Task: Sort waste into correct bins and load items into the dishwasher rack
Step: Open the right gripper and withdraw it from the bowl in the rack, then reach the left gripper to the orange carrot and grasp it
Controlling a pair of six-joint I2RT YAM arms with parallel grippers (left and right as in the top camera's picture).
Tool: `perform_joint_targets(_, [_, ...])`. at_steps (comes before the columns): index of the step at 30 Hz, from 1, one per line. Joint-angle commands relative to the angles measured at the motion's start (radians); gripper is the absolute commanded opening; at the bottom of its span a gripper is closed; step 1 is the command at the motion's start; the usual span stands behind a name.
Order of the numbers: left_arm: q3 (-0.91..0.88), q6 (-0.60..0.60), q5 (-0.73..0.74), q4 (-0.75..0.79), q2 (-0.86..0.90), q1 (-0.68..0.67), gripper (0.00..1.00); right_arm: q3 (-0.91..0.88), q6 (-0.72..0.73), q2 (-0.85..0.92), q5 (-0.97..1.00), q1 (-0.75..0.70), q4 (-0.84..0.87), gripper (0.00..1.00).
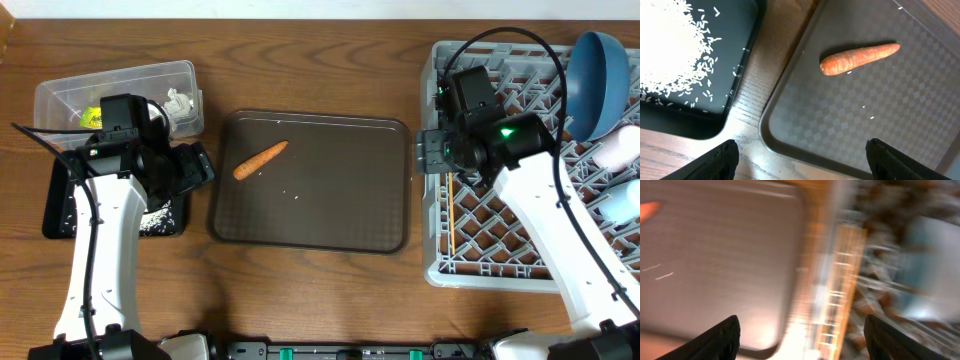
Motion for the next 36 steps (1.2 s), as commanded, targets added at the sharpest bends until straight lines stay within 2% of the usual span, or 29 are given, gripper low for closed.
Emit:
perform_joint_targets(1, [0.011, -0.009, -0.006, 0.001, 0.005, 0.003, 0.84, -0.003, -0.12, 0.01, -0.266, 0.054, 0.039, 0.79])
perform_joint_targets(7, [0.011, -0.137, -0.005, 0.023, 0.005, -0.019, 0.84, -0.003, -0.035, 0.024, -0.092, 0.135, 0.077, 0.79])
perform_joint_targets(11, [0.011, -0.189, -0.006, 0.125, 0.018, -0.099, 0.84, -0.003, 0.042, 0.023, -0.029, 0.135, 0.047, 0.77])
perform_joint_targets(14, [0.011, -0.173, -0.01, 0.223, 0.057, -0.178, 0.84, -0.003, 0.103, 0.019, 0.018, 0.111, -0.015, 0.75])
perform_joint_targets(17, [0.017, -0.072, -0.026, 0.294, 0.135, -0.246, 0.84, -0.003, 0.142, -0.005, 0.101, 0.064, -0.106, 0.74])
perform_joint_targets(20, [0.053, 0.019, -0.097, 0.296, 0.227, -0.284, 0.84, -0.003, 0.147, -0.063, 0.16, -0.008, -0.187, 0.76])
perform_joint_targets(23, [0.074, 0.179, -0.162, 0.336, 0.294, -0.301, 0.84, -0.003, 0.103, -0.14, 0.154, -0.095, -0.238, 0.8])
perform_joint_targets(26, [0.074, 0.291, -0.248, 0.38, 0.32, -0.304, 0.85, -0.003, 0.09, -0.196, 0.147, -0.171, -0.289, 0.82])
perform_joint_targets(29, [0.074, 0.422, -0.252, 0.422, 0.34, -0.305, 0.85, -0.003, 0.064, -0.227, 0.147, -0.23, -0.337, 0.82])
perform_joint_targets(32, [0.074, 0.501, -0.232, 0.439, 0.357, -0.307, 0.85, -0.003, 0.057, -0.235, 0.148, -0.266, -0.361, 0.82])
perform_joint_targets(36, [0.074, 0.516, -0.219, 0.446, 0.389, -0.311, 0.85, -0.003, 0.058, -0.233, 0.148, -0.274, -0.366, 0.82])
